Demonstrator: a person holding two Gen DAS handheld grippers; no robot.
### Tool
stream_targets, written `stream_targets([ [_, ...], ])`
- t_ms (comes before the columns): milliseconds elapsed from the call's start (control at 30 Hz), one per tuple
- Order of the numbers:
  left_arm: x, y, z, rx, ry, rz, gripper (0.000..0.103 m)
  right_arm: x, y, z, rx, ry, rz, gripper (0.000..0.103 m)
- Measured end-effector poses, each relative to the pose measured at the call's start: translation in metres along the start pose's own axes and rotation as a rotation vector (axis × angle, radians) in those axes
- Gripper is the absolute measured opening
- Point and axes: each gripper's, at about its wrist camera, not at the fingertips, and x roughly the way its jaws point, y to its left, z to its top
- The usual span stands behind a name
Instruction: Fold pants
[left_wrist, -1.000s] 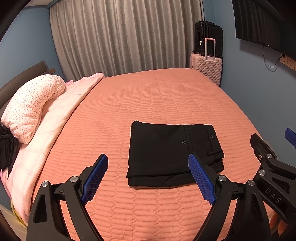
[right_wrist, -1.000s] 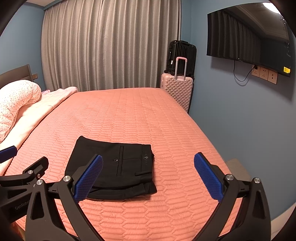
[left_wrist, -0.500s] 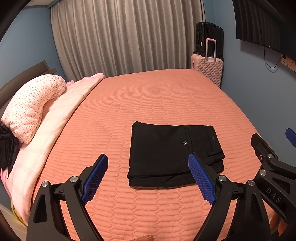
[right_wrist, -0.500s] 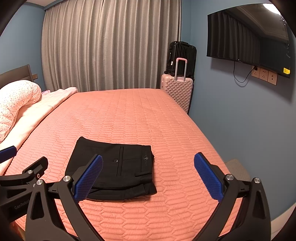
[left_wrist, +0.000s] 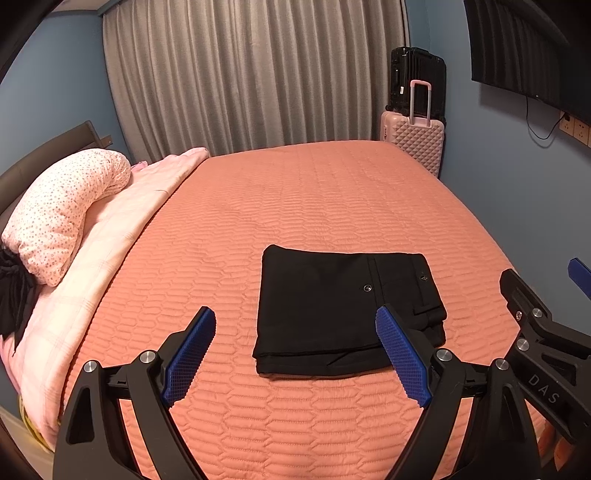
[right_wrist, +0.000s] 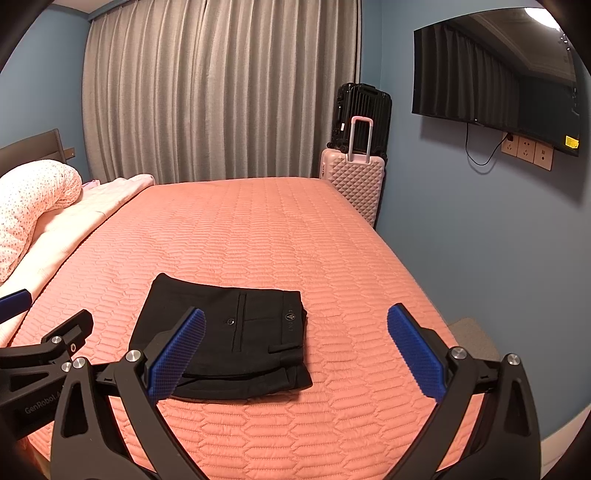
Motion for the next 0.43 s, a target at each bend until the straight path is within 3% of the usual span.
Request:
stream_targets([
  [433, 0.0041, -0.0030, 0.0011, 0.010, 0.023, -0.027, 0.087, 0.0012, -0.0055, -0.0024, 0.007, 0.006, -0.001, 0.098],
])
